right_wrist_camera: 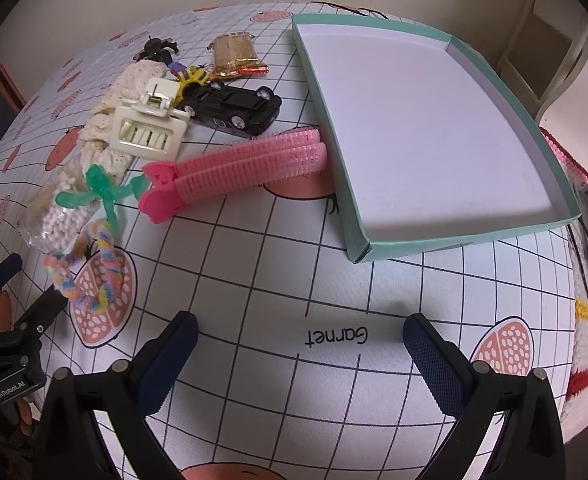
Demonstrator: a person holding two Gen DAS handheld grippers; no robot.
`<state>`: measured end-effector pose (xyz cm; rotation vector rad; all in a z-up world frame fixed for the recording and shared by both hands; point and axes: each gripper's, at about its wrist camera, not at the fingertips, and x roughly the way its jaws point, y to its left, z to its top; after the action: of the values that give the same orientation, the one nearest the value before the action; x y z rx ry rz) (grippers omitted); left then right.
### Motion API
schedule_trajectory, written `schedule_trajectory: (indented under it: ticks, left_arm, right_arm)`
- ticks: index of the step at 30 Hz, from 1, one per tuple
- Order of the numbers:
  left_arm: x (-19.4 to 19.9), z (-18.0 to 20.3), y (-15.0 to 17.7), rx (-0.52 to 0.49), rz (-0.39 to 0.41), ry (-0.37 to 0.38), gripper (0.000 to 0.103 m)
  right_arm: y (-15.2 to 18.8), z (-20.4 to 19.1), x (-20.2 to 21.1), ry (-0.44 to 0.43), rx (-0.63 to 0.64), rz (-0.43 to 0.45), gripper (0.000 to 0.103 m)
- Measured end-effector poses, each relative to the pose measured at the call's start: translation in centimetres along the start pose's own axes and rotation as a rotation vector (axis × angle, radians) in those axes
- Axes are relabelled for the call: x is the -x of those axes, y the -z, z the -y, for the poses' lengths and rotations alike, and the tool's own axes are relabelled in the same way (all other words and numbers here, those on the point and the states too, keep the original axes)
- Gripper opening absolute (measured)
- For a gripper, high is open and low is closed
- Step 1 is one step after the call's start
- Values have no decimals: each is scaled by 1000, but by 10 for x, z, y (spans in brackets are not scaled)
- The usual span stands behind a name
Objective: Organize objects
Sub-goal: 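Move left tool to the cotton swab bag while right tool reaches the rainbow pipe-cleaner toy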
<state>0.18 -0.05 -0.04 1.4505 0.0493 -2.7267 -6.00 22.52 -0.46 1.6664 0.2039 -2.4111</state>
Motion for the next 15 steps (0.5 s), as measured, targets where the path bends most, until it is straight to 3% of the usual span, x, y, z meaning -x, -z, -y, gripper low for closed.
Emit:
schedule_trajectory:
  ticks: [15]
  left_arm:
    - [0,-1,1,-5,7,3,103]
  right_arm:
    - [10,4,-15,3,-5,44,103]
